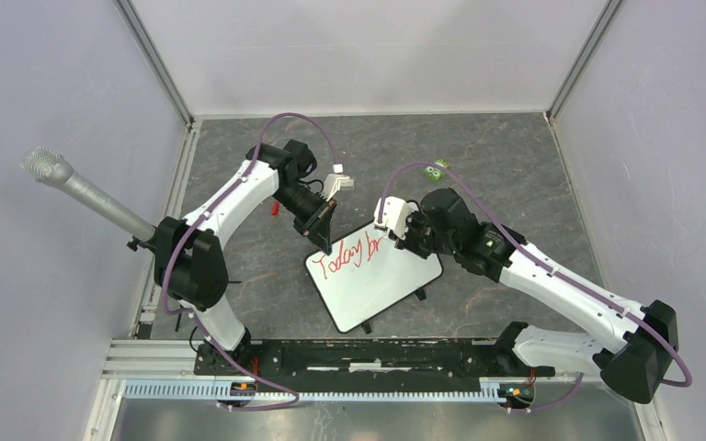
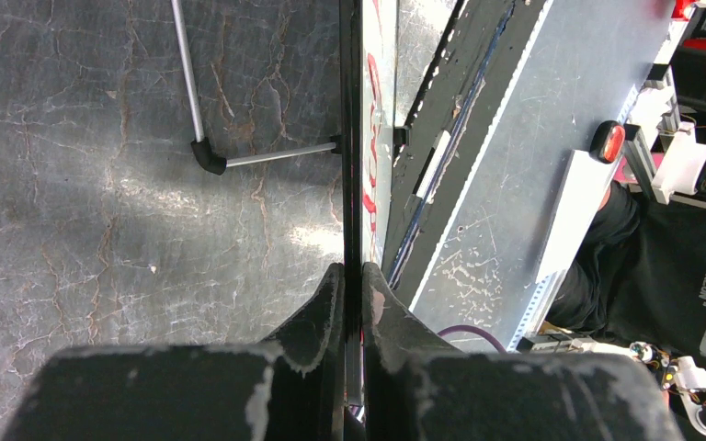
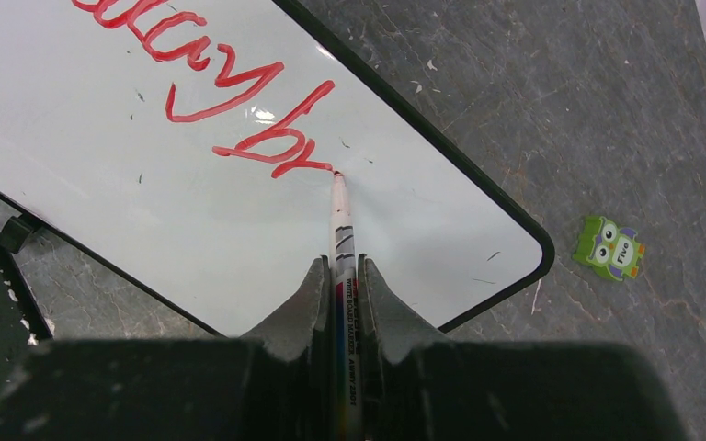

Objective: Write a sentence on the whiteboard

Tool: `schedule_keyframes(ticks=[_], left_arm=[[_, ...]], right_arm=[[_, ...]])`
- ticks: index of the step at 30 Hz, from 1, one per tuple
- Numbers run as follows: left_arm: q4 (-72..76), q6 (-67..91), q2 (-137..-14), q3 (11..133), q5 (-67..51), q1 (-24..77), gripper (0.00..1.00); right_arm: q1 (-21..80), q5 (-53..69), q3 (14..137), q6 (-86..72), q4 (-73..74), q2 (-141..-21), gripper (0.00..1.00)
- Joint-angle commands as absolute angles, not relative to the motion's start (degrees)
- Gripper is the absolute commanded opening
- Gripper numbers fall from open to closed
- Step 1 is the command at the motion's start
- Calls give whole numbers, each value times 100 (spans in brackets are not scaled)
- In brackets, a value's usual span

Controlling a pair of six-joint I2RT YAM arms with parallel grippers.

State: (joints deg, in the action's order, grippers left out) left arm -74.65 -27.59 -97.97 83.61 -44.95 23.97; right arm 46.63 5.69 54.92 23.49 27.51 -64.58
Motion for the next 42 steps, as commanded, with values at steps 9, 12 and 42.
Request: schedule_keyframes(ticks=[9,12,42], left_arm=[[-7346,-2965,-9844,8389,-4575,2430,2],[-7348,-2957,-9848,8394,-4579,2428,2],[-7348,-2953,-9850,8403,-4588,2433,2]], right_arm=[[4450,220,5561,2504,2627,-6373,0],[4438,313,5581,2499,2637,-6381,0],[4527,661,5645,2603,3033,-6318,0]])
